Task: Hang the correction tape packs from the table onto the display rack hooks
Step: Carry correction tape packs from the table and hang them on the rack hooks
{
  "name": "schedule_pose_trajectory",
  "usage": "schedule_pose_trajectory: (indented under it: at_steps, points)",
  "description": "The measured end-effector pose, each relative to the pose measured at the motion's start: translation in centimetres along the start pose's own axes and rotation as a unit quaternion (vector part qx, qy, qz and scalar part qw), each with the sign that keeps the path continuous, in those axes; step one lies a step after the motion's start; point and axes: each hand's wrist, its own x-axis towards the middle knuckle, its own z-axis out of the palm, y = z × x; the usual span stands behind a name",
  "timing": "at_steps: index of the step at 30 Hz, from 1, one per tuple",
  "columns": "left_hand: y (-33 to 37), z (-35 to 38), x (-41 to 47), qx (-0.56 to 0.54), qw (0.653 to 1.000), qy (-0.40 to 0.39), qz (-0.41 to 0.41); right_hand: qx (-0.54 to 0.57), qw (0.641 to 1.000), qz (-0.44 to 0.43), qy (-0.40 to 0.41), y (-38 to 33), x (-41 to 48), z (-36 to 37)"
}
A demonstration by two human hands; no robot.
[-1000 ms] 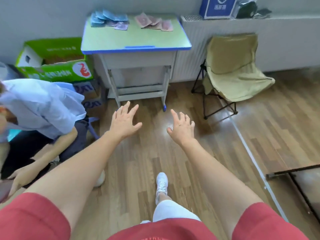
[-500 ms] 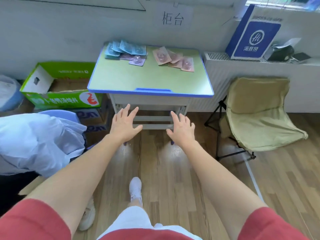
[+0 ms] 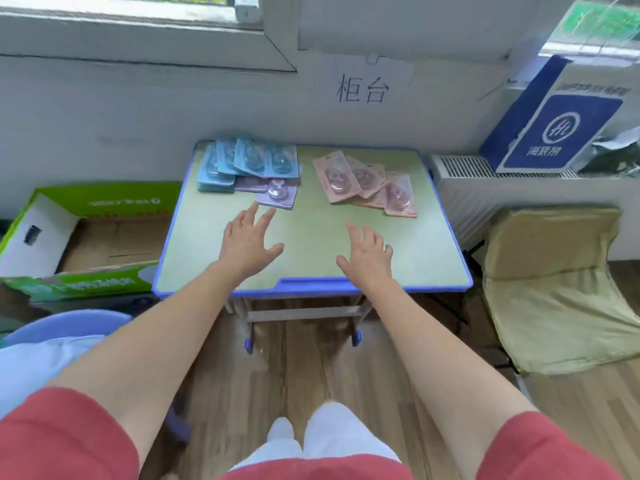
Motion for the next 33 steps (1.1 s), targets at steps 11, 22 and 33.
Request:
schedule_pose_trajectory:
  at_steps: [11, 22, 33]
  points:
    - [-0.1, 1.2, 17.3, -0.013, 0.999, -0.014, -0.046, 0.008, 0.999, -0.04, 0.014, -0.8, 17.7, -0.6]
    - [1.3, 2.6, 27.4, -0.006, 0.994, -0.082, -0.076, -0.035, 0.997, -0.046, -0.06, -0.1, 25.6, 0.9]
    - [2.5, 4.7, 29.1, -0.008, 0.988, -0.077, -0.132, 0.013, 0.998, -0.036, -0.058, 0.9, 27.7, 0.5]
